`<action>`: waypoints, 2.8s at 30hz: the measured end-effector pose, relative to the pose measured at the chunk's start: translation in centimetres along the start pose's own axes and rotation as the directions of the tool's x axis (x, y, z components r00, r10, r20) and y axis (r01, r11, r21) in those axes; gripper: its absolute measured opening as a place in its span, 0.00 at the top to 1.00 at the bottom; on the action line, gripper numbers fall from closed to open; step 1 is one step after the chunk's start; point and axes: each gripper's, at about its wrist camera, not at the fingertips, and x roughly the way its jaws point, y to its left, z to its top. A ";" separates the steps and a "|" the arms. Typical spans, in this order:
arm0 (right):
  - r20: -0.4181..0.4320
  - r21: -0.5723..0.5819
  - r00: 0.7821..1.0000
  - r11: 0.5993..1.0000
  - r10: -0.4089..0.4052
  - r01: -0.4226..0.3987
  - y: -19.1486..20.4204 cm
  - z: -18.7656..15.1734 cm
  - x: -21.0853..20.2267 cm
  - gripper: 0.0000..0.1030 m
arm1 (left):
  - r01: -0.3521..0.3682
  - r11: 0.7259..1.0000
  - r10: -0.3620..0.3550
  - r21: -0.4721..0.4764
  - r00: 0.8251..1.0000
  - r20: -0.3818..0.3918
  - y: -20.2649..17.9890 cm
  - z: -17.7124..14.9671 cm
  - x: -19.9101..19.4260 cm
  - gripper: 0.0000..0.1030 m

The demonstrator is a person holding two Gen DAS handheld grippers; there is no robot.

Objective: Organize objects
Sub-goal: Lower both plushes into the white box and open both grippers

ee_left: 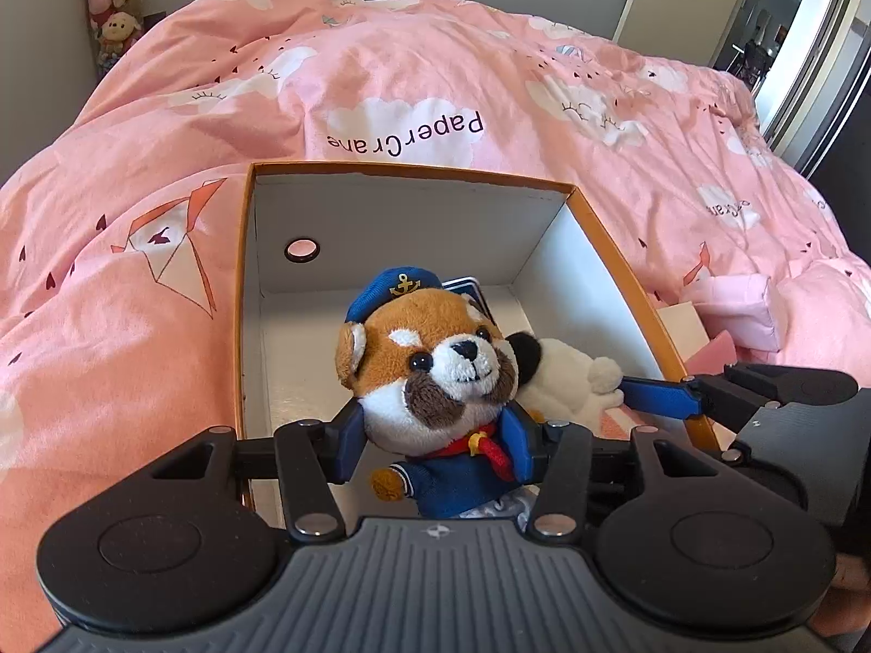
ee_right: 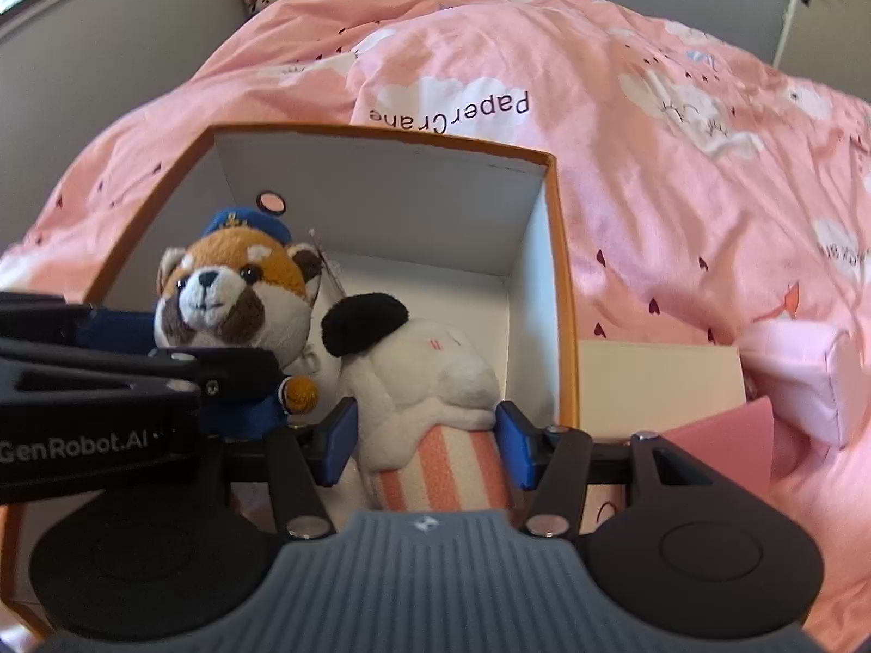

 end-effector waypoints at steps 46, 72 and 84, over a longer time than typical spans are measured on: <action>-0.124 -0.215 0.958 0.936 0.258 -0.280 -1.8 -0.1 -0.2 0.80 | 0.021 0.994 0.014 0.111 0.953 -0.303 -1.2 0.9 5.3 0.44; -0.262 -0.641 0.924 0.666 0.276 -0.381 -0.7 3.1 2.4 0.39 | 0.020 0.995 0.000 0.097 0.980 -0.200 -0.9 0.6 4.4 0.50; -0.084 -0.556 0.996 0.828 0.030 -0.072 2.6 -0.1 1.7 0.43 | 0.025 0.998 -0.013 0.050 0.975 -0.224 -0.3 1.3 4.4 0.58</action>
